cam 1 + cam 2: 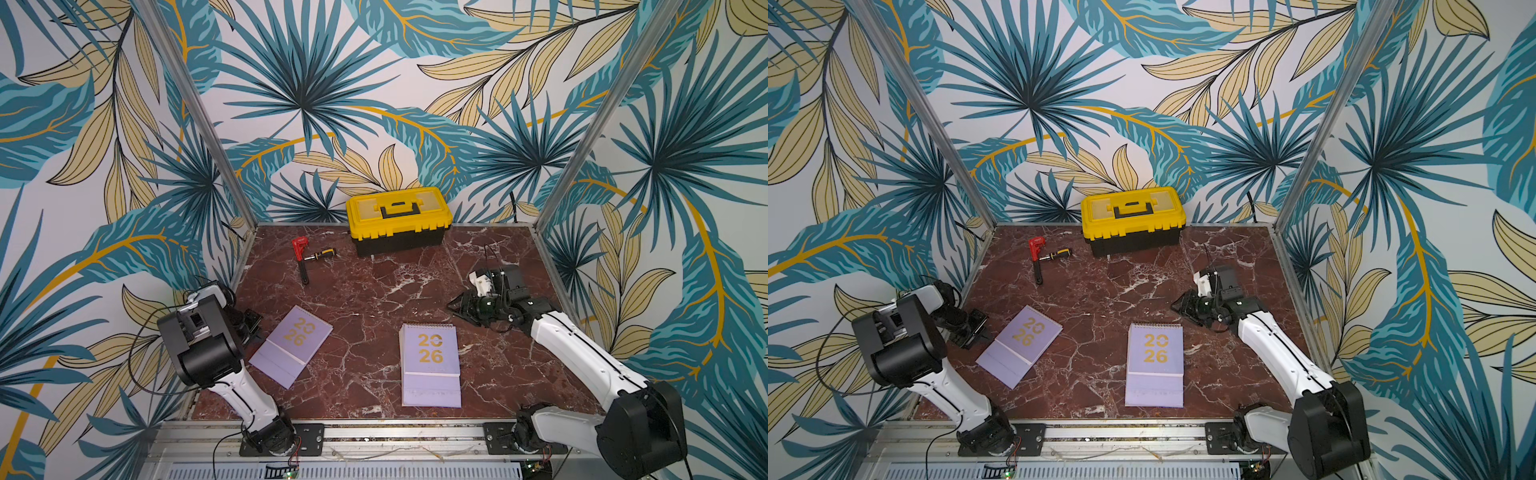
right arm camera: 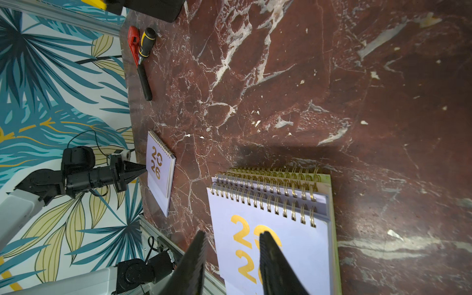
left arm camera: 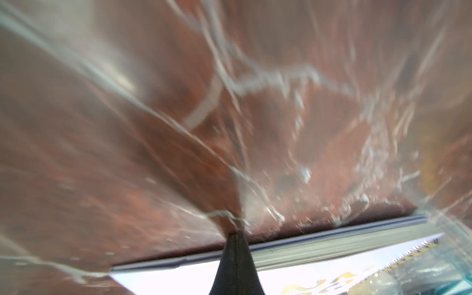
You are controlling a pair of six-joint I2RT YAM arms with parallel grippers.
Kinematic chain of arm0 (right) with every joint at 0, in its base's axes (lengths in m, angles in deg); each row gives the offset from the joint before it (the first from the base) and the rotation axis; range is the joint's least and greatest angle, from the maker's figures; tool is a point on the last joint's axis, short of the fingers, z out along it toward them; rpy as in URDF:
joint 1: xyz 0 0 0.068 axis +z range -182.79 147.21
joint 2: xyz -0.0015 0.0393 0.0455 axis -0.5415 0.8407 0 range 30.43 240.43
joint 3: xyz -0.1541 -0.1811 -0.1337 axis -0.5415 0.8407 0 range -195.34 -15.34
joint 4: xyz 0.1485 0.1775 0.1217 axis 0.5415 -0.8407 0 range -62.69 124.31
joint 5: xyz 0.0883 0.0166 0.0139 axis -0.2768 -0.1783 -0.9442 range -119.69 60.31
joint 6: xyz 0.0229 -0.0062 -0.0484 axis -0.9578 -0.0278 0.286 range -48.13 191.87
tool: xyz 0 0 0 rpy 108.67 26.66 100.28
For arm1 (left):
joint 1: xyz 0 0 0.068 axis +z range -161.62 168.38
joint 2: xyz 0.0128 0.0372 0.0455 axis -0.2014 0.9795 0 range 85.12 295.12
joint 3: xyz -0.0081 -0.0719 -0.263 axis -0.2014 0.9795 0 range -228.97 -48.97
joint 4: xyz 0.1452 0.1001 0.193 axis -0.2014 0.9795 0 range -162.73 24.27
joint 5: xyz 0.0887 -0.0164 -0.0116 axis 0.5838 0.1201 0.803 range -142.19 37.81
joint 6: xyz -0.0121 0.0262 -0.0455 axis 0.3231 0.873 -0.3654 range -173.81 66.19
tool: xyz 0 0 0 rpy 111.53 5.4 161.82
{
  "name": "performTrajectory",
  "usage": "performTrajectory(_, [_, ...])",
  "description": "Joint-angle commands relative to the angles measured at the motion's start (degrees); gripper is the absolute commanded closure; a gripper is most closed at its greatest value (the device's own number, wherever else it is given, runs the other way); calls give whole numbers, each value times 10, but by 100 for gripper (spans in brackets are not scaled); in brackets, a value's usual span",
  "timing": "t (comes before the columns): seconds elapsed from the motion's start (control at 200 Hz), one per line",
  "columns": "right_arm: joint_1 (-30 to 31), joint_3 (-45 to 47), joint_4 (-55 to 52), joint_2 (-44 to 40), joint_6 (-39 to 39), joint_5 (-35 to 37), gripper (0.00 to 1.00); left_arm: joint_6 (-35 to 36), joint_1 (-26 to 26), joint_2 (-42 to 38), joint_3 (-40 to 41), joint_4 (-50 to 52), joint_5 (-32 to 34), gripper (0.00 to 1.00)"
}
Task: Stack the calendars
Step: Move the calendar to the center of the board, then pick up the calendar at the center of the board.
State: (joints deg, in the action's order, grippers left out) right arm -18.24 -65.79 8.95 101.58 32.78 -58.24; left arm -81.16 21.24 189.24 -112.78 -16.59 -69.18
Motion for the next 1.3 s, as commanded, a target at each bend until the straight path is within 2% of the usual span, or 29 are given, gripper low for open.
performTrajectory(0.0, [17,2,28,-5,-25,0,63,-14,-24,-9,37,-2,-29,100])
performTrajectory(0.155, [59,-22,41,21,-41,12,62,-32,-53,-33,67,-9,-64,100])
performTrajectory(0.31, [119,-57,66,64,-76,42,62,-58,-104,-49,80,-20,-85,100])
performTrajectory(0.546, [224,-137,67,146,-150,126,57,-89,-172,-87,105,-38,-97,100])
performTrajectory(0.656, [275,-152,106,186,-205,165,52,-97,-181,-118,119,-45,-96,100])
performTrajectory(0.896, [366,-238,99,296,-267,214,39,-103,-184,-171,125,-57,-101,100])
performTrajectory(1.021, [389,-242,115,326,-303,238,37,-81,-184,-168,102,-56,-90,100])
performTrajectory(1.292, [419,-245,80,345,-353,307,33,-41,-184,-128,79,-59,-46,100])
